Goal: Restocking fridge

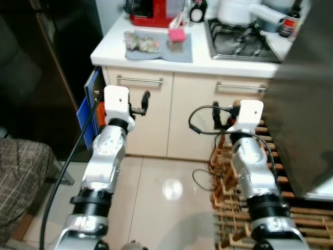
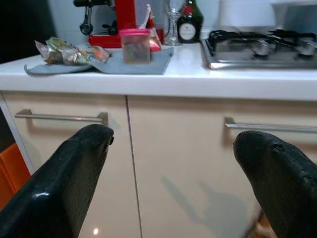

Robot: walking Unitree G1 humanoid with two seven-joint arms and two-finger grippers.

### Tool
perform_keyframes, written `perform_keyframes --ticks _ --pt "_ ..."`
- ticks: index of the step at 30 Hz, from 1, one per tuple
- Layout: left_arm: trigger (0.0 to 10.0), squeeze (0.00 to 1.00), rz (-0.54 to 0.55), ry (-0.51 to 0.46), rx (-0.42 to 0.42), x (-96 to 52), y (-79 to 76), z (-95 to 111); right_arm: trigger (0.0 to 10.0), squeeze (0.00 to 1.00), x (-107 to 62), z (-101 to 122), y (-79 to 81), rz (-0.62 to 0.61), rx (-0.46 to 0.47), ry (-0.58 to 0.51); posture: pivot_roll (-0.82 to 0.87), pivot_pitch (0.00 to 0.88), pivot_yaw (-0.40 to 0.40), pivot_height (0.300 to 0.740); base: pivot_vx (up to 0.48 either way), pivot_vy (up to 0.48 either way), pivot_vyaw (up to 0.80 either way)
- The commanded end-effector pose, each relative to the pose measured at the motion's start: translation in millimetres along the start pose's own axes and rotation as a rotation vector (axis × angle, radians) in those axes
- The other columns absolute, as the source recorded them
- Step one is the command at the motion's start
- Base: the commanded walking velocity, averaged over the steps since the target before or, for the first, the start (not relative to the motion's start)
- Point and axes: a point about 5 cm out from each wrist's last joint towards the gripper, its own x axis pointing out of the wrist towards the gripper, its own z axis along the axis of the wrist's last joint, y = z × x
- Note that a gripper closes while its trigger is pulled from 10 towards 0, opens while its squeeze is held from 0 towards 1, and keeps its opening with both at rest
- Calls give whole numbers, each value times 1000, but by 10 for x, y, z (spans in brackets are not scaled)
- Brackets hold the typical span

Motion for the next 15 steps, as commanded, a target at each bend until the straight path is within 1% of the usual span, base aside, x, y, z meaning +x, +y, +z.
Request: perform_keyframes --ticks 1,10,12,15 --pt "10000 0 -29 -28 -1 29 -119 66 10000 0 13 41 -123 -32 -1 -17 10 0 1 740 469 0 0" --pt "10000 0 -22 -33 -5 38 -114 80 10000 0 73 108 -67 -8 6 -36 7 0 7 740 465 0 0" --pt "10000 0 -21 -33 -5 41 -112 84 10000 0 94 141 -40 2 6 -45 5 0 9 740 461 0 0" --pt "10000 0 -24 -41 2 45 -115 98 10000 0 141 250 33 33 -1 -82 4 0 9 740 461 0 0"
